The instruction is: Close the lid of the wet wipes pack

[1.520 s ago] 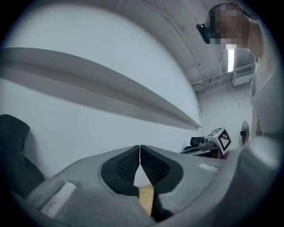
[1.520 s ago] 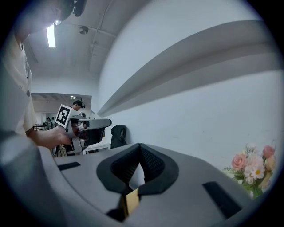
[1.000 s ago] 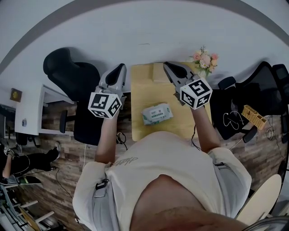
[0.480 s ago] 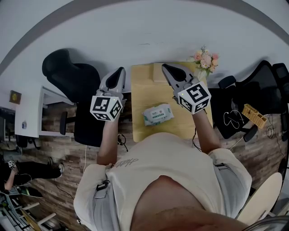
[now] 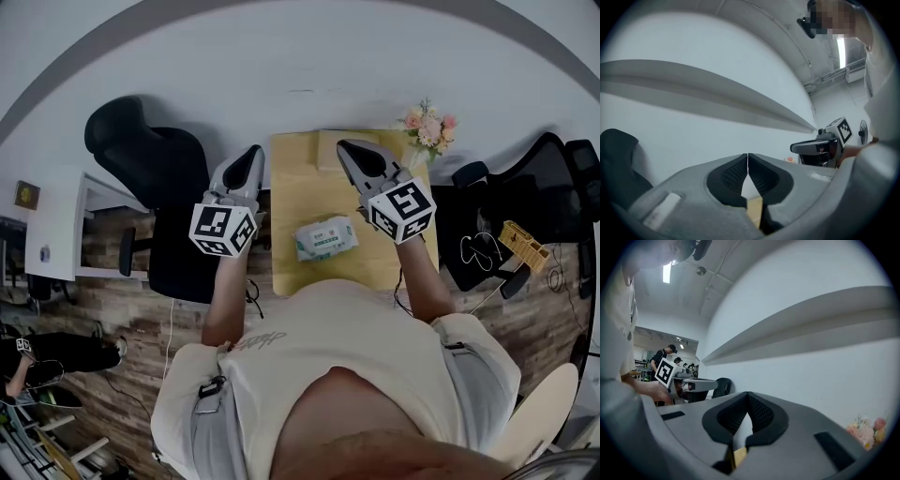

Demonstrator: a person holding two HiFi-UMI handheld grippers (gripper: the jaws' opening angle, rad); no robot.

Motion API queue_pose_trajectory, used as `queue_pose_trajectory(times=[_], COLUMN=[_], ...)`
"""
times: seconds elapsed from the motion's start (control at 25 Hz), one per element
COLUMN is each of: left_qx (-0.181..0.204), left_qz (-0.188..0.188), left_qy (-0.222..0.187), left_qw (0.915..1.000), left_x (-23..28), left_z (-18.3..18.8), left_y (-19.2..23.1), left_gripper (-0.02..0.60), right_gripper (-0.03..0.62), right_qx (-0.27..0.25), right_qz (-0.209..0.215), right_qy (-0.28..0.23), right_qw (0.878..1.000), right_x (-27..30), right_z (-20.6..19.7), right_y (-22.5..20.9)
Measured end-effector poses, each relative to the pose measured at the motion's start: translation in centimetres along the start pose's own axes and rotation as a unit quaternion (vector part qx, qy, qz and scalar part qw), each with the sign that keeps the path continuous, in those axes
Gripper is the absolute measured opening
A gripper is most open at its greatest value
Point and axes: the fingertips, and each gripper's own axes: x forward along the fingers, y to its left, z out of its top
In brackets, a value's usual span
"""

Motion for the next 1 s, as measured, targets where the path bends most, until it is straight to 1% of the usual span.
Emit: queue_pose_trajectory(times=[0.16,0.4,0.52,0.64,0.72,0.8,1.0], left_qx=[-0.002,-0.010,-0.006,-0.003,-0.004,-0.005,-0.006], left_qz=[-0.002,-0.010,-0.013,-0.013,-0.015,-0.019,-0.019], left_qy=[0.008,0.012,0.014,0.012,0.013,0.015,0.015], left_qw=[1.0000,0.9998,0.9998,0.9998,0.9998,0.9997,0.9997], left_x=[-0.3,-0.8,-0.8,-1.0,-1.1,-1.3,-1.8], left_z=[-0.4,-1.0,-0.9,-0.5,-0.6,-0.6,-0.5], left_y=[-0.3,-1.3,-1.5,-1.8,-2.2,-2.6,-2.9], left_gripper=[0.017,0.017,0.017,0.017,0.017,0.017,0.017], right_gripper=[0.002,0.002,0.002,0.002,0.002,0.002,0.002], right_qx=[0.002,0.001,0.007,0.020,0.016,0.011,0.020], right_qz=[-0.005,0.000,-0.001,-0.010,-0.019,-0.020,-0.023], right_qy=[-0.004,0.002,-0.001,-0.005,-0.004,0.001,-0.003], right_qw=[1.000,1.000,1.000,1.000,1.000,1.000,1.000], right_x=[-0.3,-1.0,-1.3,-1.6,-1.9,-2.2,-2.6], right_z=[0.0,-0.6,-0.7,-0.7,-0.9,-1.1,-0.9], right_y=[0.0,0.5,0.4,0.0,-0.1,0.1,0.2])
